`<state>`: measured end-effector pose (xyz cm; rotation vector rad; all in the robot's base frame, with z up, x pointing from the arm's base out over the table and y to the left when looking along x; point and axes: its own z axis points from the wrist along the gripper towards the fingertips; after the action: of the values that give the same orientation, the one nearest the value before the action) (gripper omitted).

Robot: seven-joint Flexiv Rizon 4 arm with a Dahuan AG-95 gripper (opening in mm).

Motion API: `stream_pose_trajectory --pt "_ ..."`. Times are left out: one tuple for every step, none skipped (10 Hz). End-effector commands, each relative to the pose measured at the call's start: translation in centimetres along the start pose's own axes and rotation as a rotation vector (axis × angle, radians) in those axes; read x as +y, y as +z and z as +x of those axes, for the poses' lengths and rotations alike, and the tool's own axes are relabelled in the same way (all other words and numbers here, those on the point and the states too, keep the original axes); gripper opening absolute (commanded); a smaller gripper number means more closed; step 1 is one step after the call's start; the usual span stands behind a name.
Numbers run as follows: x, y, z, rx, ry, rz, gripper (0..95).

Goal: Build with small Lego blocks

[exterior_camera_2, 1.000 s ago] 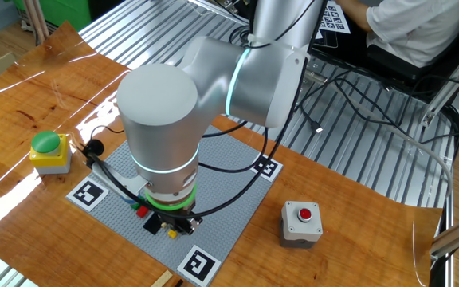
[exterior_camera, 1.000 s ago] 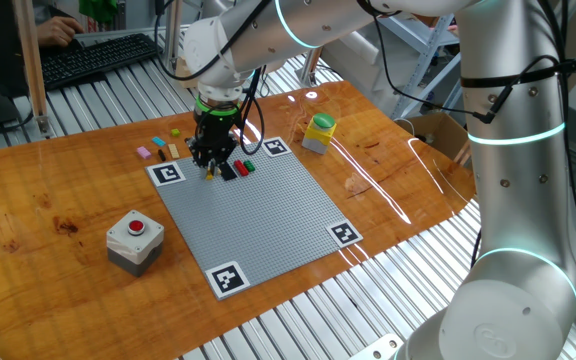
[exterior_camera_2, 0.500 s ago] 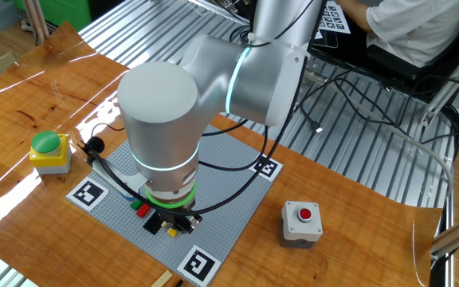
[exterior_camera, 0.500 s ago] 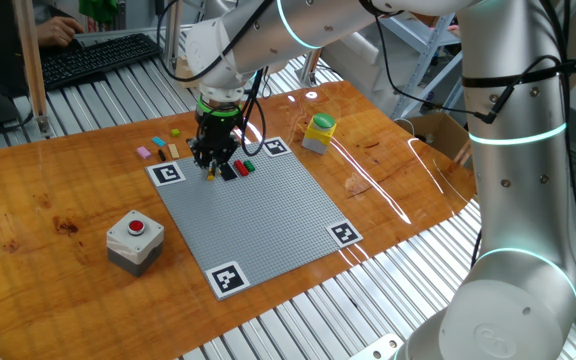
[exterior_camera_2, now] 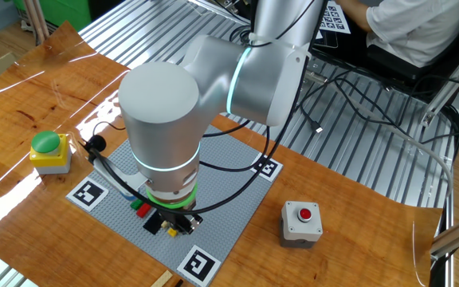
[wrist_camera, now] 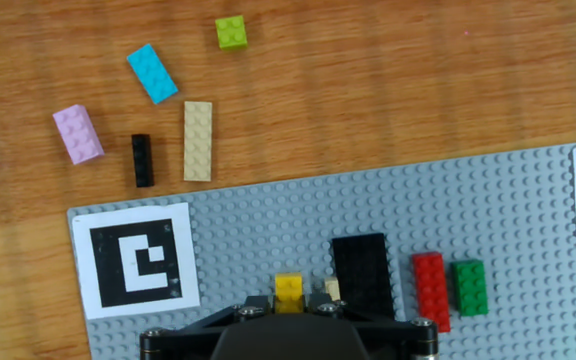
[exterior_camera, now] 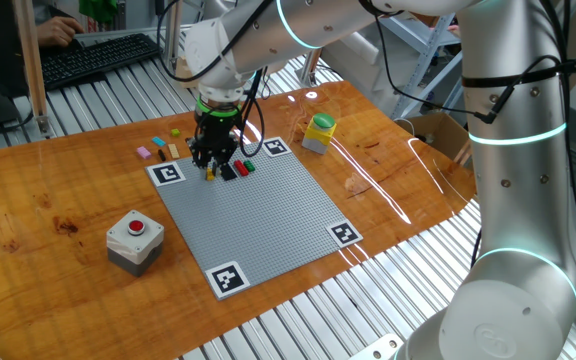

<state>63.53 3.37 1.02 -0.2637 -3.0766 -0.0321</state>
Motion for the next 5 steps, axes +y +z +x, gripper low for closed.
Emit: stream_pose_trajectory --pt "0.04 -0.05 -0.01 0.006 -0.005 0.002 19.0" --pt "0.05 -0.08 -0.01 0.010 -0.006 0.002 19.0" --pt "0.08 -0.29 0.03 0.012 -0.006 0.003 19.0" --pt "0.09 -0.60 0.06 0.015 -0.009 0.005 19.0" --pt "0.09 -0.84 0.09 0.017 -0.012 0.006 19.0"
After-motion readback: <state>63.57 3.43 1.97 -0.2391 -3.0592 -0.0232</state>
